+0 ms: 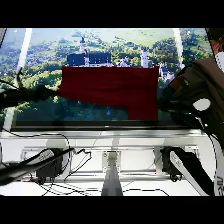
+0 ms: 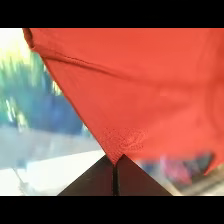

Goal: Fold the clothes and pants, and hang the long-sleeved shirts on hangers.

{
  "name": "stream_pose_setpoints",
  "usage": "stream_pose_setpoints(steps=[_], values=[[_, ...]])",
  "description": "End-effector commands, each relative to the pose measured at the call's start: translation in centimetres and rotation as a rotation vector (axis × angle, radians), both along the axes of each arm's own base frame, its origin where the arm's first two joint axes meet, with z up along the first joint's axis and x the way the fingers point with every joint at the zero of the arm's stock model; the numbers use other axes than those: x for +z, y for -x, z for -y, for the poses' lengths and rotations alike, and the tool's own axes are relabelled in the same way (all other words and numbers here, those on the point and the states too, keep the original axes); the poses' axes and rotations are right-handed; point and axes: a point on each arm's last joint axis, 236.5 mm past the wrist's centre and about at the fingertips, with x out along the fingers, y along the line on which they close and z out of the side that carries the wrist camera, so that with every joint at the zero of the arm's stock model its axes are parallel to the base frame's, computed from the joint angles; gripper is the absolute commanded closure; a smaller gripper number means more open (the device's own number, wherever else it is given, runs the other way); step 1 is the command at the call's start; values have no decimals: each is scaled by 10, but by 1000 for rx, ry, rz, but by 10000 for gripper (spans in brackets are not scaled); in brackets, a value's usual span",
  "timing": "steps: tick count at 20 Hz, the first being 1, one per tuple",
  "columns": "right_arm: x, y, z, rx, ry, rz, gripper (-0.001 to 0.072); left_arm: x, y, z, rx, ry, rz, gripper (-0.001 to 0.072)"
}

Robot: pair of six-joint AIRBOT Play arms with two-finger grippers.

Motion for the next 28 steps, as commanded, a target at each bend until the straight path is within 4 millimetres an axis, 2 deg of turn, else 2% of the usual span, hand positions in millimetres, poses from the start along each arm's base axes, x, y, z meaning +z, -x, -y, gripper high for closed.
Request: stream_pose_setpoints(steps=[1,3,4,6,8,13,16,18,21,23,24,25,26,27,28], values=[[58,10,-10,53,-2,116,693,71,-1,-14,62,-70,149,689],[76,21,-17,45,-28,140,693,91,8,-11,57,-100,201,688],[83,19,-18,18,-46,160,693,97,7,-13,67,-115,222,689],[94,0,-19,-39,-91,219,693,95,-2,-17,89,-138,238,689],[93,-26,-28,-65,-119,261,693,78,-11,-18,97,-132,204,689],[51,-104,-61,-87,-74,311,693,11,-38,-17,106,-83,68,688],[18,-153,-61,-110,-41,257,692,-25,-53,-34,179,-75,15,688],[-4,-179,-62,-116,-30,220,692,-43,-62,-37,220,-46,-12,687],[-31,-206,-59,-144,-12,205,691,-61,-76,-36,293,49,-42,687],[-43,-209,-58,-149,-4,191,687,-66,-81,-35,297,68,-34,686],[-45,-208,-57,-140,9,190,556,-66,-81,-37,294,65,-27,665],[-45,-207,-56,-128,20,190,308,-65,-80,-38,293,68,-24,525],[-46,-206,-57,-111,31,186,148,-61,-77,-41,294,78,-24,231],[-46,-203,-57,-94,39,181,126,-56,-74,-45,294,92,-22,16],[-46,-201,-57,-75,51,177,126,-49,-68,-51,294,114,-20,-9]])
